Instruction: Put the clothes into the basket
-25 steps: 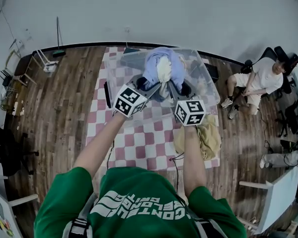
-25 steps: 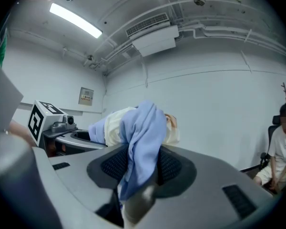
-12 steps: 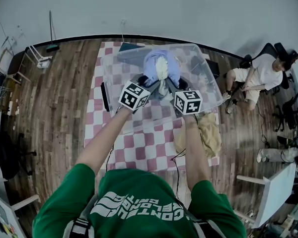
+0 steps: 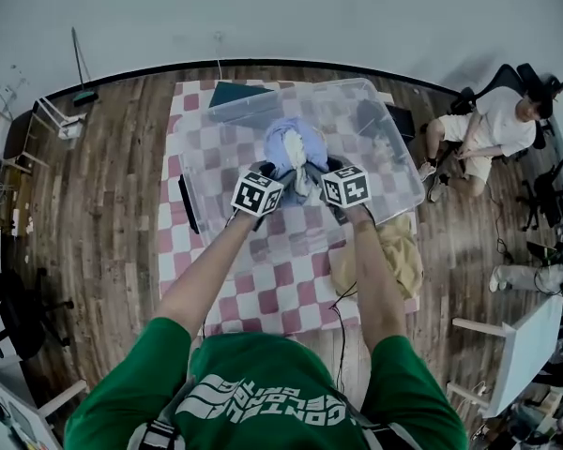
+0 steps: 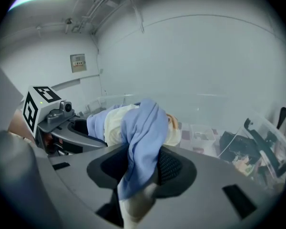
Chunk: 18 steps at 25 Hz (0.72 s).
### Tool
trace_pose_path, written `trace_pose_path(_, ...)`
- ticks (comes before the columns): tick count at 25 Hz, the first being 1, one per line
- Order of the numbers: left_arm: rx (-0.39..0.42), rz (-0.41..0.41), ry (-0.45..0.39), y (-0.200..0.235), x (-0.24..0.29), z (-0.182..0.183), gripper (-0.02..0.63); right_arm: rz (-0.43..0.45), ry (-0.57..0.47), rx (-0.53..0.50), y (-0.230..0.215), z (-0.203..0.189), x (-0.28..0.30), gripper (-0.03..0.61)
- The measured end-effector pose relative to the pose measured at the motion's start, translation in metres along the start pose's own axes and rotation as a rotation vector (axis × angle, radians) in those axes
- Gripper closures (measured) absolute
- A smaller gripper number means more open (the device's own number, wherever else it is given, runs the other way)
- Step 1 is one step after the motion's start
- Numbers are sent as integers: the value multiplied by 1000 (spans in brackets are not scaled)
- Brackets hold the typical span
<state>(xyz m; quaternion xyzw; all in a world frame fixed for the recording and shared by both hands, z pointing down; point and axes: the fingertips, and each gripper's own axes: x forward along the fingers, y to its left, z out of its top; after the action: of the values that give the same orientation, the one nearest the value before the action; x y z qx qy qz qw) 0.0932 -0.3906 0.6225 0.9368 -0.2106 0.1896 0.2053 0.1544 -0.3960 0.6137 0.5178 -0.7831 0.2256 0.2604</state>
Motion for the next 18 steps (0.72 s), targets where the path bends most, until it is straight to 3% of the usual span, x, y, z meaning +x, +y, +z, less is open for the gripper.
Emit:
trace_pose_path(8, -103, -4, 138, 17, 39, -58, 462, 67, 251, -20, -16, -51, 46, 419)
trace_pose_path(18, -175, -1, 283, 31, 58, -115, 462, 149, 462, 27, -14, -111, 84, 419)
